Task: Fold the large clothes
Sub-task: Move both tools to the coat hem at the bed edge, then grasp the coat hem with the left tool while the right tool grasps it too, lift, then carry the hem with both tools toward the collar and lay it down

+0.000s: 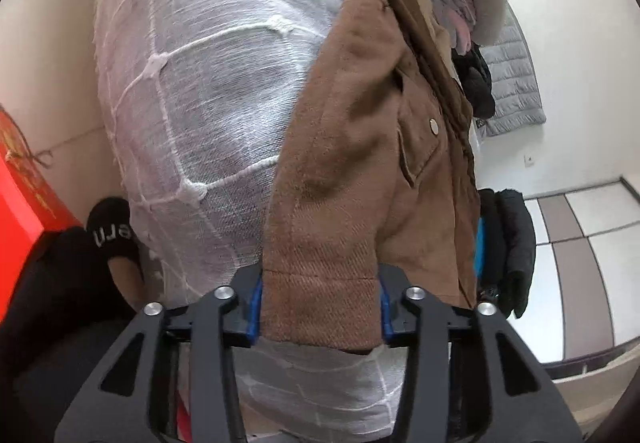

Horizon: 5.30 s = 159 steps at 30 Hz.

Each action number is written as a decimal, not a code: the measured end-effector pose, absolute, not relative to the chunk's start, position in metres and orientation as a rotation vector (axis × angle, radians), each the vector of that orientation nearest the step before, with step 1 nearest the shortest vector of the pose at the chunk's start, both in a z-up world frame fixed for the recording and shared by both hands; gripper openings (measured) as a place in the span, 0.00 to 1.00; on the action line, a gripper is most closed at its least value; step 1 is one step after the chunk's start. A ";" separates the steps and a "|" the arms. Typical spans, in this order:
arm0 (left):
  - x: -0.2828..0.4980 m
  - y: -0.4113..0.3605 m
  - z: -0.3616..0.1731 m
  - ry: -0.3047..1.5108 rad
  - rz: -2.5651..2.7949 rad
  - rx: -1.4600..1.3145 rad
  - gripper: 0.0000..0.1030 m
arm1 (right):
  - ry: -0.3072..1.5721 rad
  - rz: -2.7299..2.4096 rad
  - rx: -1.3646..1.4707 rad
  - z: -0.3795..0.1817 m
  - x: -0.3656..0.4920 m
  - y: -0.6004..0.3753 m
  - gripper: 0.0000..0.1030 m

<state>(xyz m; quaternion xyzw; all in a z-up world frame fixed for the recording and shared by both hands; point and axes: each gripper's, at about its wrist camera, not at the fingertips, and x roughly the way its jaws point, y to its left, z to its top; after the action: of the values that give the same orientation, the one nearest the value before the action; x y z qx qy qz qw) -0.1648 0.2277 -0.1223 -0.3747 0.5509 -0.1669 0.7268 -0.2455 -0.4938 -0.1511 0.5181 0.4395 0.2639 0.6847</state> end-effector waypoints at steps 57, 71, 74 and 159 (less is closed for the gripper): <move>-0.206 0.220 -0.091 1.205 -0.367 -0.825 0.57 | 0.915 0.671 1.299 -0.093 -0.258 -0.476 0.90; -0.192 0.189 -0.027 0.992 -0.498 -0.856 0.05 | 0.714 0.707 1.271 -0.052 -0.256 -0.463 0.12; -0.196 0.180 0.021 0.914 -0.553 -0.814 0.04 | 0.631 0.753 1.258 -0.021 -0.253 -0.457 0.13; -0.051 0.164 -0.011 0.804 -0.514 -0.743 0.85 | 0.814 0.698 0.906 -0.041 -0.101 -0.414 0.93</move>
<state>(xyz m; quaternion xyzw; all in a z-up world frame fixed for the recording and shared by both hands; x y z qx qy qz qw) -0.0507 0.1637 -0.0108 -0.3492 0.3779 -0.2417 0.8227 -0.1007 -0.4142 -0.0415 0.4169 0.3746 0.3209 0.7635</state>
